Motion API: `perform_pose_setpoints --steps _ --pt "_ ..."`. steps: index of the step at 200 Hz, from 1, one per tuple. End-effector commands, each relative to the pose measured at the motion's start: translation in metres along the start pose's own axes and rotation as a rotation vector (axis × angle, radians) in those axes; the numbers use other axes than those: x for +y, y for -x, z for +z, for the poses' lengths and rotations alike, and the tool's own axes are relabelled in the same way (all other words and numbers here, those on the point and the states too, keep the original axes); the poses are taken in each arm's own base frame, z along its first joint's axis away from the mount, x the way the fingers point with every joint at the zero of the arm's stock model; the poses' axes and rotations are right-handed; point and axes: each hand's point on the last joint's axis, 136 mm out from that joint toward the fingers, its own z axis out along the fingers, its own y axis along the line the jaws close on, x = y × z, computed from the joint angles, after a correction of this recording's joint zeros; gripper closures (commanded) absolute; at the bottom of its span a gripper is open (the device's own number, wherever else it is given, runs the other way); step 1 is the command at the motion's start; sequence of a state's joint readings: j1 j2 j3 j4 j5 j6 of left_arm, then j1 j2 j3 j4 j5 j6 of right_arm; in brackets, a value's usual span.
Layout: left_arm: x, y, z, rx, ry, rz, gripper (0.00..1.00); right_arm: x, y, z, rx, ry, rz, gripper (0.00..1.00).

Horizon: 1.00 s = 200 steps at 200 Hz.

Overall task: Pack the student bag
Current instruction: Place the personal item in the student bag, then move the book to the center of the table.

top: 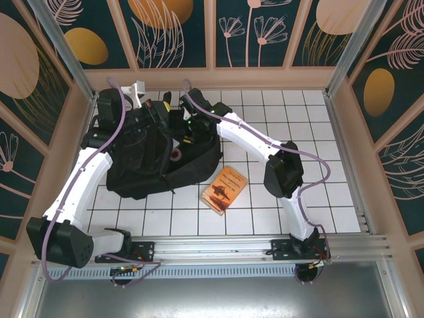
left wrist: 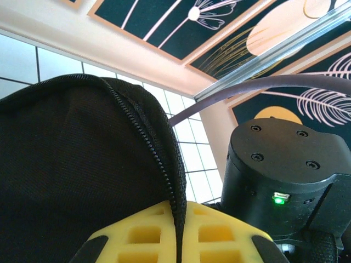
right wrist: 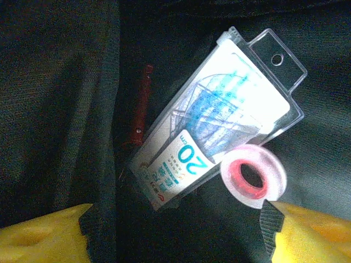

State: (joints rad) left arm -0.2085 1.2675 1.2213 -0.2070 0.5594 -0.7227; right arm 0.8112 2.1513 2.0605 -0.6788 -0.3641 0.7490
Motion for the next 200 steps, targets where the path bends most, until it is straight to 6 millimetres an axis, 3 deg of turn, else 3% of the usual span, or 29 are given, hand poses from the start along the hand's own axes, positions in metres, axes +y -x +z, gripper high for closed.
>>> perform_pose_setpoints --steps 1,33,53,100,124,153,200 --pt "-0.043 0.031 -0.02 -0.119 -0.099 0.121 1.0 0.016 -0.005 -0.03 -0.02 0.013 -0.044 0.22" --pt "-0.024 0.026 -0.017 -0.129 -0.038 0.105 1.0 0.007 -0.006 -0.076 -0.135 -0.054 -0.124 0.26" --pt "-0.012 0.016 -0.011 -0.113 -0.036 0.077 1.0 -0.018 -0.021 -0.105 -0.175 -0.087 -0.13 0.26" --pt "0.018 -0.014 0.011 -0.025 -0.026 0.03 1.0 -0.088 -0.085 -0.154 -0.196 -0.035 -0.082 0.29" --pt "0.029 -0.022 0.014 -0.015 -0.001 0.028 1.0 -0.14 -0.133 -0.151 -0.141 -0.053 -0.005 0.3" --pt "0.039 -0.032 0.021 0.01 0.016 0.023 1.0 -0.182 -0.174 -0.136 -0.091 0.017 0.133 0.29" --pt "0.043 -0.045 0.029 0.04 0.022 0.028 1.0 -0.225 -0.184 -0.113 -0.091 0.046 0.302 0.27"
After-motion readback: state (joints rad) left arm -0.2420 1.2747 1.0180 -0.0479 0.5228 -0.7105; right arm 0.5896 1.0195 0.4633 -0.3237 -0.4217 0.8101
